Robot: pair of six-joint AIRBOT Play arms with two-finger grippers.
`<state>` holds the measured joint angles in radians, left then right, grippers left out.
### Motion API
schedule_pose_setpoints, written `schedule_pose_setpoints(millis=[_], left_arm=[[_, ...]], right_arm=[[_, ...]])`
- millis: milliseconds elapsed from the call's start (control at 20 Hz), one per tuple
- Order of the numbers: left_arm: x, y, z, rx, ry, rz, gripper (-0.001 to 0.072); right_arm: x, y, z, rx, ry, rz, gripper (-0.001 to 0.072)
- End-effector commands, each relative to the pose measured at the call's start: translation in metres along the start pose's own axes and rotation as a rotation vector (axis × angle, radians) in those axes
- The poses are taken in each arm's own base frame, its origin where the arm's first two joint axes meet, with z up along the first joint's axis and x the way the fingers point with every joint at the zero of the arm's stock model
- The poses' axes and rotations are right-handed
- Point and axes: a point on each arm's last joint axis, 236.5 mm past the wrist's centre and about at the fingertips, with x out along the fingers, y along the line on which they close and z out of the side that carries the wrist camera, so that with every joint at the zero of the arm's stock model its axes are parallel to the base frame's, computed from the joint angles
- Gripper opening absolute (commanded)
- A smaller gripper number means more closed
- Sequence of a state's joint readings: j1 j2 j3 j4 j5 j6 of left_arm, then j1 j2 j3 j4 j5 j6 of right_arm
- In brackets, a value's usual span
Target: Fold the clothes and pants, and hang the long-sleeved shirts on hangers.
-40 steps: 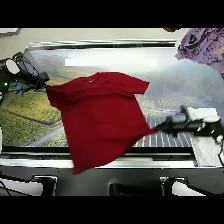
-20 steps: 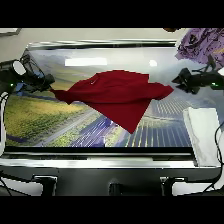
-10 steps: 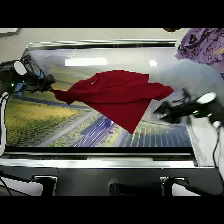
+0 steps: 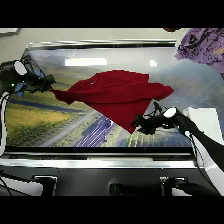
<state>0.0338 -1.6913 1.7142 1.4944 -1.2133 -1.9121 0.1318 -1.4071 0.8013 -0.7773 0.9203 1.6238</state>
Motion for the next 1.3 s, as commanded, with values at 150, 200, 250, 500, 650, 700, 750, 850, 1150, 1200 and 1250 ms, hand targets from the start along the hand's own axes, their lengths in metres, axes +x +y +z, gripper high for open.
schedule_pose_setpoints(millis=[150,200,250,500,650,700,750,850,1150,1200,1250], left_arm=[[0.001,0.0,0.0,0.0,0.001,0.001,0.0017],[0.001,0.0,0.0,0.0,0.001,0.001,0.0017],[0.001,0.0,0.0,0.0,0.001,0.001,0.0017],[-0.018,0.003,0.014,0.002,-0.052,0.004,0.0016],[-0.086,-0.009,0.049,0.029,-0.222,-0.034,0.0015],[-0.124,-0.012,0.064,0.061,-0.317,-0.037,0.0015],[-0.165,-0.013,0.077,0.081,-0.412,-0.036,0.0015],[-0.263,-0.008,0.093,0.091,-0.629,-0.025,0.0015],[-0.512,0.011,0.016,0.079,-1.126,-0.144,0.0015],[-0.537,0.017,-0.004,0.075,-1.169,-0.159,0.0015],[-0.557,0.022,-0.022,0.071,-1.207,-0.173,0.0015]], right_arm=[[0.02,0.0,0.005,0.079,-0.002,0.027,0.045],[0.02,0.004,0.01,0.089,-0.022,0.048,0.0405],[0.02,0.01,0.013,0.086,-0.036,0.071,0.0323],[-0.007,0.057,0.022,-0.083,-0.03,0.16,0.003],[-0.081,0.122,0.06,-0.262,-0.188,0.23,0.0029],[-0.117,0.145,0.068,-0.327,-0.249,0.251,0.0029],[-0.158,0.167,0.073,-0.387,-0.32,0.266,0.0029],[-0.258,0.207,0.07,-0.52,-0.522,0.271,0.0029],[-0.502,0.231,-0.036,-0.695,-1.133,0.14,0.003],[-0.527,0.23,-0.059,-0.703,-1.214,0.135,0.003],[-0.543,0.229,-0.08,-0.703,-1.271,0.15,0.003]])
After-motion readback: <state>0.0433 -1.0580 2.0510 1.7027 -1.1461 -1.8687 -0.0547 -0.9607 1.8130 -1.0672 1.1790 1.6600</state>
